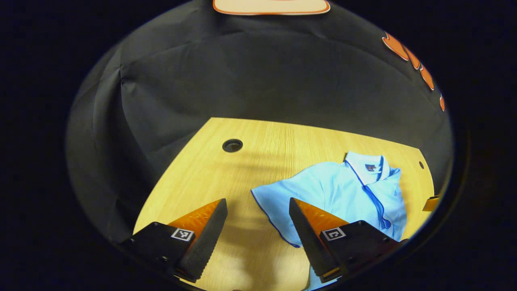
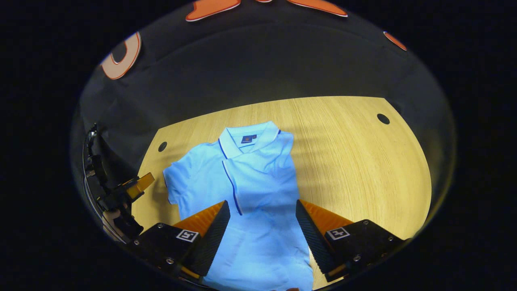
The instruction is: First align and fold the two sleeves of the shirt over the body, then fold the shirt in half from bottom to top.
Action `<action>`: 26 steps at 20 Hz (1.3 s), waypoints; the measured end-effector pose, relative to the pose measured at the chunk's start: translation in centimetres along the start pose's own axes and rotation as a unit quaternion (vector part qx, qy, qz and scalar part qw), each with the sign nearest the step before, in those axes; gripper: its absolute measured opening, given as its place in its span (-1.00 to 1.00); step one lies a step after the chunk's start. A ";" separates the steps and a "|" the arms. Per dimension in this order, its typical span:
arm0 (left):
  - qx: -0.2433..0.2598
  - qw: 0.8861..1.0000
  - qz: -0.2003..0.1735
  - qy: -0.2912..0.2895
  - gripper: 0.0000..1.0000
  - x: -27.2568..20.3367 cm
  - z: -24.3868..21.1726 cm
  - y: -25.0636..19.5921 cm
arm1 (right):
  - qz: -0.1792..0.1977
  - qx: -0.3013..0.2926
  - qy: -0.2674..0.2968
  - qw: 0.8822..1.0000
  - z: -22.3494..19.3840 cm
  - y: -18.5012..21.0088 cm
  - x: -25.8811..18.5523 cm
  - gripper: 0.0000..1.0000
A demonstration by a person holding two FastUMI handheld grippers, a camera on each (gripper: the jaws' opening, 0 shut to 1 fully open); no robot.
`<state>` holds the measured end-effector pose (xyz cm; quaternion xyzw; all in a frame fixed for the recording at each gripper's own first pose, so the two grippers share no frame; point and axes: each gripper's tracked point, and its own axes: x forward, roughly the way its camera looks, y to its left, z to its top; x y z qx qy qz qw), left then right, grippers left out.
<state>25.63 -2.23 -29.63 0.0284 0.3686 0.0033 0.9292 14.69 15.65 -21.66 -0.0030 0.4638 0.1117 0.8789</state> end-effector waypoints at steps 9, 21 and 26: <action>0.006 0.998 0.025 0.057 0.99 3.9 -3.8 0.0 | -0.014 0.040 0.008 0.999 -0.7 -4.0 -0.7 0.98; -0.003 0.998 0.002 0.061 -0.41 3.8 -4.4 -2.9 | 0.004 0.053 0.016 0.998 -1.8 -3.8 -0.6 0.99; -0.017 0.997 -0.049 0.049 -0.92 4.1 -3.5 -4.5 | 0.010 0.056 0.015 0.998 -2.5 -3.4 -1.0 0.99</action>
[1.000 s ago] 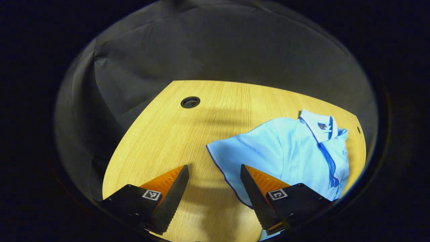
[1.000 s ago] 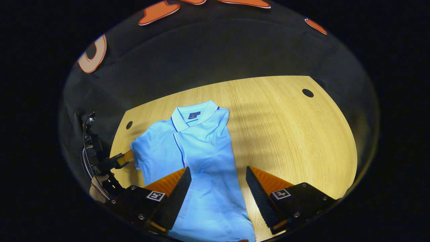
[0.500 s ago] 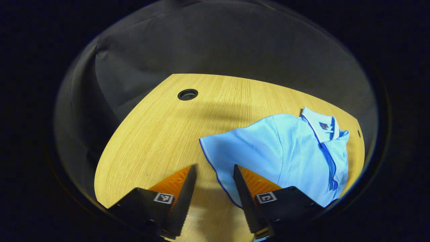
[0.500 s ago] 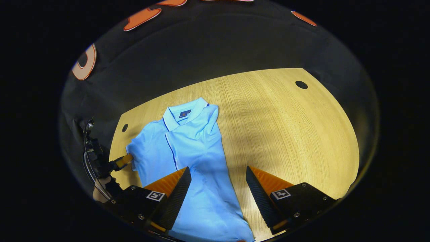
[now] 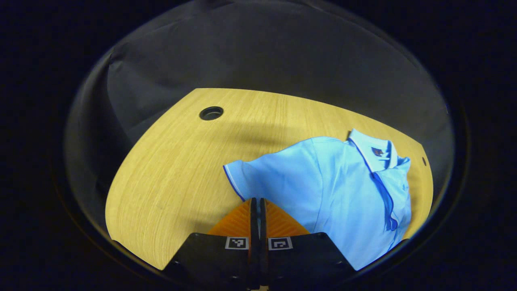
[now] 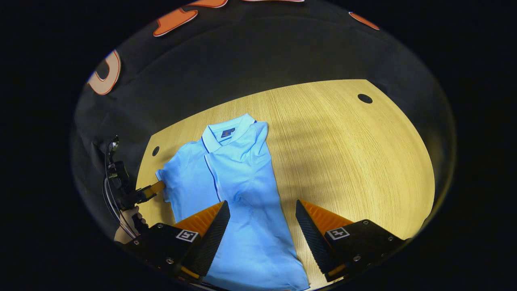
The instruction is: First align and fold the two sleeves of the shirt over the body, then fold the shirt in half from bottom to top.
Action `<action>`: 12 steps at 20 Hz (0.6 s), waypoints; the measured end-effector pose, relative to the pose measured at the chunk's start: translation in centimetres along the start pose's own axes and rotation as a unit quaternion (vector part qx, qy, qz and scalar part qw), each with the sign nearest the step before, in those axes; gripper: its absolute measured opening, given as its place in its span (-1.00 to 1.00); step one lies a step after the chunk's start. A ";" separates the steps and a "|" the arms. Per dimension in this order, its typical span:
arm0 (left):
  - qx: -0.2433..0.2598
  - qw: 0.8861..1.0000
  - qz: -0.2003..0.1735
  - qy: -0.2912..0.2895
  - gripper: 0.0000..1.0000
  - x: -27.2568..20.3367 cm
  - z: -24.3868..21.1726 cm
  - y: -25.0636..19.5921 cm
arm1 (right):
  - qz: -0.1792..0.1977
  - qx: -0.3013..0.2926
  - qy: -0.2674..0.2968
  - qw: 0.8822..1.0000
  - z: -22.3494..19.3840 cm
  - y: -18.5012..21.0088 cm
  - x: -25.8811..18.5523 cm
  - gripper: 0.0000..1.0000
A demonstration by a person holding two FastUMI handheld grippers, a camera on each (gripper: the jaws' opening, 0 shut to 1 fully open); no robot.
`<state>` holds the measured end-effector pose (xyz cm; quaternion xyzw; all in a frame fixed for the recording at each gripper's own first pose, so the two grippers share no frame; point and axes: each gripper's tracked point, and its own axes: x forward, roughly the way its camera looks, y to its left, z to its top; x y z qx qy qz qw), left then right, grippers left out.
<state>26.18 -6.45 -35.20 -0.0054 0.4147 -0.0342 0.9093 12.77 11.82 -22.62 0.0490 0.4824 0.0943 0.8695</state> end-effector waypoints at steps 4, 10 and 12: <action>0.026 0.999 -0.020 -0.006 -0.93 -0.9 0.9 -1.4 | -0.005 -0.003 -0.002 1.000 -0.2 -0.5 -0.1 0.99; 0.024 0.996 -0.072 -0.054 -0.94 -5.7 5.4 -5.7 | -0.001 0.003 -0.013 1.000 0.0 -0.8 -0.5 0.99; 0.032 0.993 -0.089 -0.064 -0.94 -7.0 6.7 -8.0 | 0.000 0.008 -0.017 1.000 0.0 -0.9 -0.6 0.99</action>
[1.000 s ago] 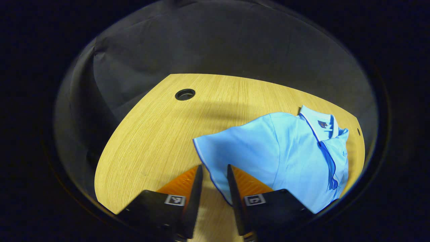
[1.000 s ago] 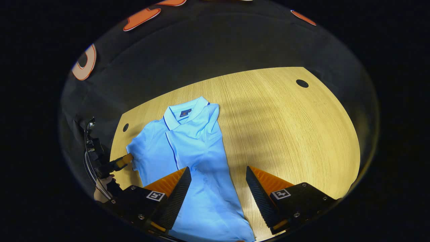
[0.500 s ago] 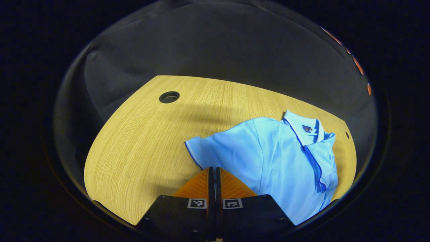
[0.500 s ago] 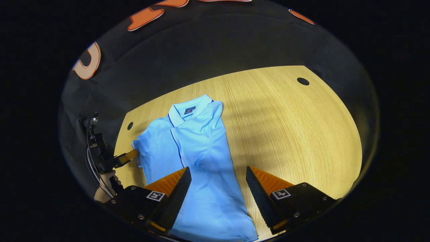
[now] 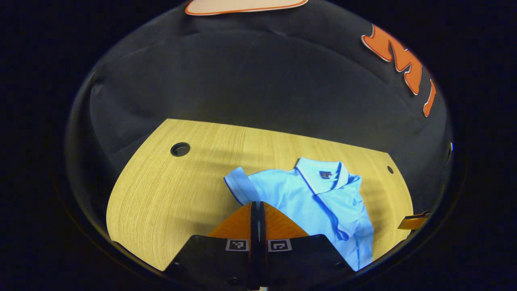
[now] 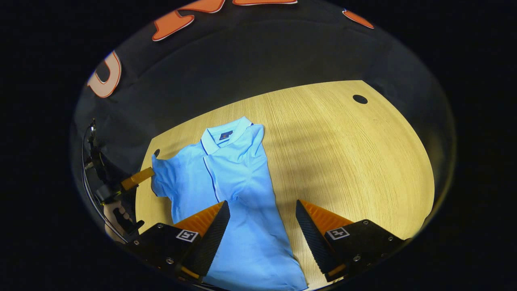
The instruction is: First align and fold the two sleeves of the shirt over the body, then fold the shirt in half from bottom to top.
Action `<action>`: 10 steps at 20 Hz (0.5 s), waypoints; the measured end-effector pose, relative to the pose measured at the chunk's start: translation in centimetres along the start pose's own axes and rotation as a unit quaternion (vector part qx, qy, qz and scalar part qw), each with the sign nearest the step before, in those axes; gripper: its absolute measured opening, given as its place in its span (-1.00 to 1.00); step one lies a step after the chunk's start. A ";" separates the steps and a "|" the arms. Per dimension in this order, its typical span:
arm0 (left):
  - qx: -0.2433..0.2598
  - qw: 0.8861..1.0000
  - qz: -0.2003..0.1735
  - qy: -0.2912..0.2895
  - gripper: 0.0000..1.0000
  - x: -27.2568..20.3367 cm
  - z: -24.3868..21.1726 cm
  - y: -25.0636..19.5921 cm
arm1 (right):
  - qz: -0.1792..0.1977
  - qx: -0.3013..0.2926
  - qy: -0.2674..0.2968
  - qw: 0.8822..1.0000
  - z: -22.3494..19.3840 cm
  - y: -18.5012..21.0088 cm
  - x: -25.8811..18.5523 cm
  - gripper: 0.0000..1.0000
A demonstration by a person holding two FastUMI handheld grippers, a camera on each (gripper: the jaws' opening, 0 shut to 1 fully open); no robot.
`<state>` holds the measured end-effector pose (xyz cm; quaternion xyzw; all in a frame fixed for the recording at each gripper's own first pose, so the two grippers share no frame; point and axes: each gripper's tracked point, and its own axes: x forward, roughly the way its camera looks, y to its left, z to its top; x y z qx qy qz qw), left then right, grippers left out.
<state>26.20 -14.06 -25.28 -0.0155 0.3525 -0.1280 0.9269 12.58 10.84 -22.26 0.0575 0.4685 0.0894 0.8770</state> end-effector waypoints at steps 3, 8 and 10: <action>0.010 0.999 -0.034 -0.002 -0.94 -0.1 0.9 -4.7 | -0.001 0.002 -0.006 1.000 0.0 -0.4 -0.1 0.98; 0.047 0.995 -0.083 0.021 -0.94 0.4 -0.3 -13.1 | -0.004 0.008 -0.006 1.000 0.0 -2.0 -0.8 0.99; 0.062 0.993 -0.097 0.028 -0.94 0.6 -0.8 -15.7 | -0.005 0.012 -0.007 1.000 0.1 -2.7 -1.0 0.98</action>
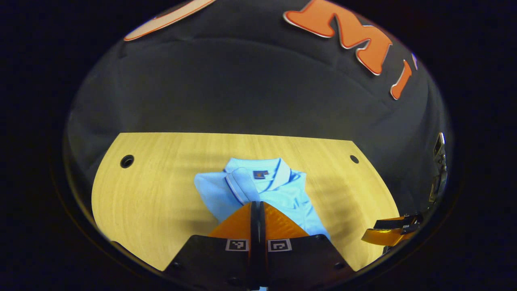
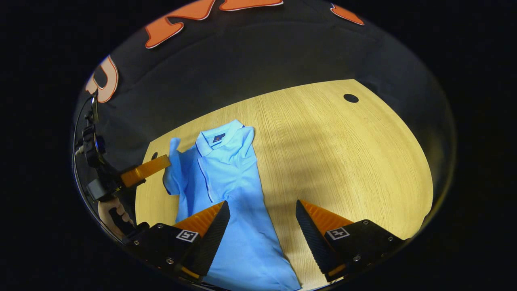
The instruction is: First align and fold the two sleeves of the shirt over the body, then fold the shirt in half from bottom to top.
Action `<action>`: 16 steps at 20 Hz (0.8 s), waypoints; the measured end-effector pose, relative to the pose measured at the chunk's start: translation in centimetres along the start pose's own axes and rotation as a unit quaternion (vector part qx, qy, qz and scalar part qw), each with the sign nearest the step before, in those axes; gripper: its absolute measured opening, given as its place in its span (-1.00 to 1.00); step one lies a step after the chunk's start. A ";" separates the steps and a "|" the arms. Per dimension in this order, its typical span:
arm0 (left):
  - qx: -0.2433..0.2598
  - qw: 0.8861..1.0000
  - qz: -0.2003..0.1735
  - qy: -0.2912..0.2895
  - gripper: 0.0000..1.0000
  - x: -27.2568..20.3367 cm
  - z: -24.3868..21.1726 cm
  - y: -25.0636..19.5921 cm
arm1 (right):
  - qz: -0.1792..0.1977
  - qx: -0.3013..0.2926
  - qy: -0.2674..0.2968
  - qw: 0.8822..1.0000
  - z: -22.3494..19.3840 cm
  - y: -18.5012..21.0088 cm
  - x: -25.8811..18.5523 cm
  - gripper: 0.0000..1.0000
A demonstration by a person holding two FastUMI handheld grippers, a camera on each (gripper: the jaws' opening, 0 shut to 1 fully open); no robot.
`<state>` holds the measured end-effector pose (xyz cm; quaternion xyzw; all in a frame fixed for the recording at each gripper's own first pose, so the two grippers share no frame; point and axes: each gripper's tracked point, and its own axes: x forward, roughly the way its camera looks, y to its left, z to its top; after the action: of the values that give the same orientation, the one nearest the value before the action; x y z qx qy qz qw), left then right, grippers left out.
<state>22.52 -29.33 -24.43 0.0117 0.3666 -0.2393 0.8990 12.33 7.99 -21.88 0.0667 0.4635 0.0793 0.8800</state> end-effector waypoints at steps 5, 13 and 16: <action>0.013 0.999 -0.005 0.030 -0.93 2.4 -1.6 -4.1 | -0.002 -0.003 0.003 1.000 -0.6 -0.8 0.2 0.98; 0.008 0.999 -0.006 0.043 0.12 1.5 -3.0 -6.2 | 0.002 -0.010 0.006 1.000 -1.3 -1.3 -0.1 0.98; 0.025 0.999 0.008 0.032 0.82 -2.0 -3.4 -5.3 | 0.000 -0.024 0.012 1.000 -2.7 -1.0 -1.1 0.98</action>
<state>16.73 -32.54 -24.77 0.0442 0.3891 -0.2409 0.8881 9.54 6.86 -22.67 0.0449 0.4724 0.0913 0.8755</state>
